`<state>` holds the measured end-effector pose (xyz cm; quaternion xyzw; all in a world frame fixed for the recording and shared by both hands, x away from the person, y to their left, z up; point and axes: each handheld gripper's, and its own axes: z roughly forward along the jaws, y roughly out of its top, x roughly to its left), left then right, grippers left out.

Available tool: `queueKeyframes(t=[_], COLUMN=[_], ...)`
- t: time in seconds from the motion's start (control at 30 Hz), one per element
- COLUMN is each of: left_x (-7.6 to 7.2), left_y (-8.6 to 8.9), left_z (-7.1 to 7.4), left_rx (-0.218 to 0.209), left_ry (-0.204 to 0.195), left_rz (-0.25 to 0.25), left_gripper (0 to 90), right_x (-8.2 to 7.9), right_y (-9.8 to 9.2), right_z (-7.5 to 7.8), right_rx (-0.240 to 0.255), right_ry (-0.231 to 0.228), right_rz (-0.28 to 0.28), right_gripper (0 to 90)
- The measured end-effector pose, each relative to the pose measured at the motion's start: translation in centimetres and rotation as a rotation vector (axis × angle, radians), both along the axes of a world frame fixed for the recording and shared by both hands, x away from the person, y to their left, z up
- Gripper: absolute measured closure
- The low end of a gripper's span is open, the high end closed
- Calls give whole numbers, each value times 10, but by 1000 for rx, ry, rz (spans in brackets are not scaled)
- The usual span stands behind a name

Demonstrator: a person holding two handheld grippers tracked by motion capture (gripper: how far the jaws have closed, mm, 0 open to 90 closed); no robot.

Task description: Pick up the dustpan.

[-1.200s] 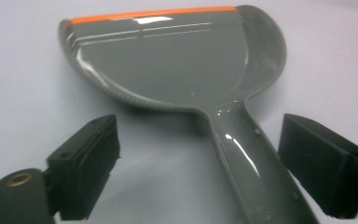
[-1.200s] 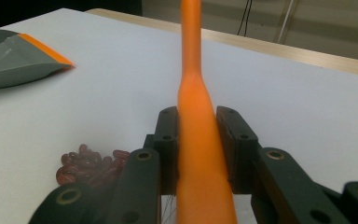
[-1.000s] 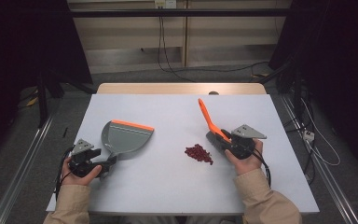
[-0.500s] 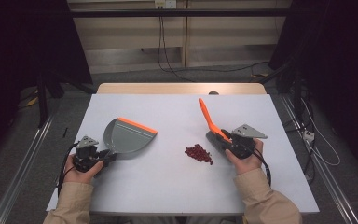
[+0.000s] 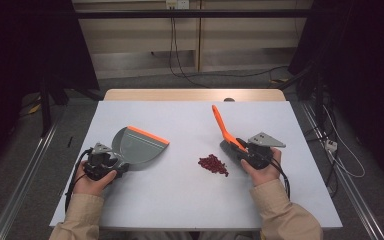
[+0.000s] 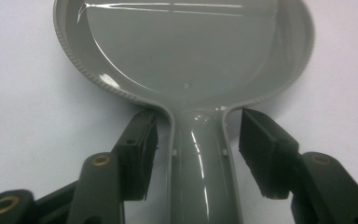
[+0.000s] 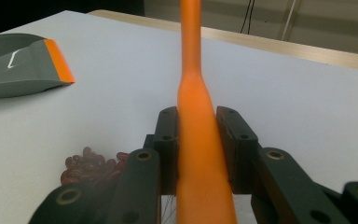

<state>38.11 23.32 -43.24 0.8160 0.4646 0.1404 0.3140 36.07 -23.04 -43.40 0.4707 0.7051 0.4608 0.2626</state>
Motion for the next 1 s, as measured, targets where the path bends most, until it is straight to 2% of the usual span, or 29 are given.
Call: queueKeyframes(t=[0.17,0.27,0.4,0.6,0.67,0.87,0.93,1.0], left_x=[4,8,9,5,2,-7,-12,-18], left_y=[-7,-8,-8,-7,-8,-14,-19,-26], left_z=[-1,-6,-6,-1,3,15,19,23], left_rx=[41,57,77,82,68,48,46,23], left_ry=[20,37,36,20,10,-10,-13,-5], left_rz=[11,4,-15,-45,-59,-145,-198,-250], left_gripper=[491,627,634,638,638,639,638,638], right_x=[0,0,-1,-1,0,-1,-1,-2], right_y=[1,1,1,1,2,2,1,1], right_z=[0,0,0,0,0,1,1,0], right_rx=[-3,-3,-8,-11,-13,-17,-16,-15], right_ry=[-1,0,0,-2,-4,-3,-1,-2], right_rz=[4,7,9,10,10,14,11,8], right_gripper=[714,713,714,714,714,714,714,714])
